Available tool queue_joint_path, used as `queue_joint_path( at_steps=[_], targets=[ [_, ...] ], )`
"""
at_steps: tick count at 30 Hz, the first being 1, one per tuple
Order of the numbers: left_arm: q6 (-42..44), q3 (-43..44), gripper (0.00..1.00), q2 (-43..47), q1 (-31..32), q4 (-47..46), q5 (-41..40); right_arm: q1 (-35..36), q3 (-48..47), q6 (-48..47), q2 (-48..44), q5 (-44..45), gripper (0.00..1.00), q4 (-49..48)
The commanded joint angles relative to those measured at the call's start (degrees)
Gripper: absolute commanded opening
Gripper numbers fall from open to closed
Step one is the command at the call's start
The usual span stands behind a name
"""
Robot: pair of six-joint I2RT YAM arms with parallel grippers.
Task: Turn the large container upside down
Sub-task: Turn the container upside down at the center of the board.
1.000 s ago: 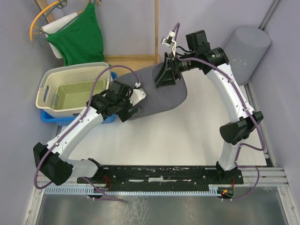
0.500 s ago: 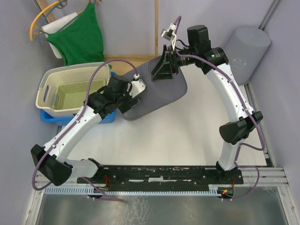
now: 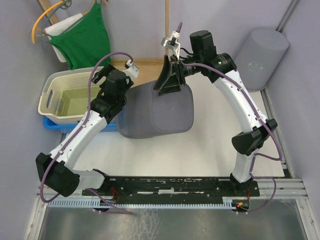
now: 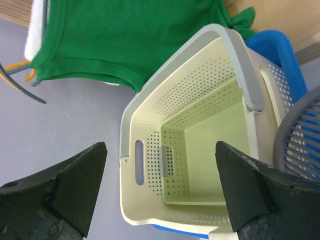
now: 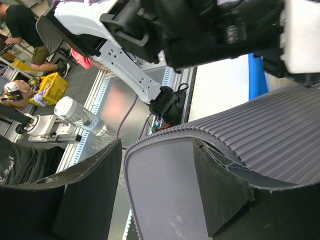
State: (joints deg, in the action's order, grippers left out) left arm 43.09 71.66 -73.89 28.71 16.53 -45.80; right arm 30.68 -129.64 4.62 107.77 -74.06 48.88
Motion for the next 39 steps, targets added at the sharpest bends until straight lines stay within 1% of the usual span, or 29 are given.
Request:
queue_joint_path(
  at_steps=[1, 5, 9, 12, 15, 21, 24, 26, 30, 33, 36, 39],
  targets=[
    [-0.6, 1.6, 0.96, -2.6, -4.9, -1.0, 5.0, 0.5, -0.3, -3.0, 0.8, 2.5, 0.68, -1.1],
    [-2.2, -1.4, 0.96, -4.2, -5.9, -0.1, 8.0, 0.5, 0.0, -4.1, 0.3, 3.5, 0.68, -0.2],
    [-6.7, 0.7, 0.96, -4.7, -5.7, 4.5, 12.1, 0.5, -0.2, -4.8, 0.3, 4.2, 0.68, 0.5],
    [-7.8, 2.7, 0.96, -5.7, -5.1, 6.0, 12.4, 0.5, -0.6, -4.2, 0.7, 3.8, 0.68, -0.1],
    [-8.4, 4.7, 0.96, -7.2, -3.1, 7.0, 12.5, 0.4, -1.0, -3.4, 0.8, 3.3, 0.68, -1.0],
    [-8.8, 9.7, 0.97, -10.2, 4.4, 9.3, 10.5, 0.5, -1.8, -3.4, 0.8, 3.4, 0.68, -1.1],
    [-11.1, 14.2, 0.97, -11.4, 6.5, 13.1, 12.4, 0.5, -1.7, -5.1, 0.1, 3.7, 0.68, 0.4],
    [-12.8, 16.9, 0.97, -11.7, 7.3, 15.4, 15.1, 0.4, -1.4, -7.5, -0.7, 4.2, 0.67, 2.3],
    [-15.4, 21.3, 0.97, -12.3, 8.5, 20.8, 19.5, 0.4, 1.4, -10.0, -3.2, 4.9, 0.67, 3.5],
    [-15.5, 21.1, 0.97, -12.0, 9.0, 22.2, 19.2, 0.2, 6.3, -11.0, -6.7, 6.7, 0.67, 1.8],
    [-13.4, 16.9, 0.97, -11.2, 8.8, 19.2, 14.3, -0.7, 13.1, -8.6, -11.4, 7.7, 0.68, -4.7],
    [-12.5, 13.3, 0.97, -10.5, 8.1, 17.5, 13.1, -1.2, 13.9, -6.9, -12.6, 7.5, 0.68, -6.4]
  ],
)
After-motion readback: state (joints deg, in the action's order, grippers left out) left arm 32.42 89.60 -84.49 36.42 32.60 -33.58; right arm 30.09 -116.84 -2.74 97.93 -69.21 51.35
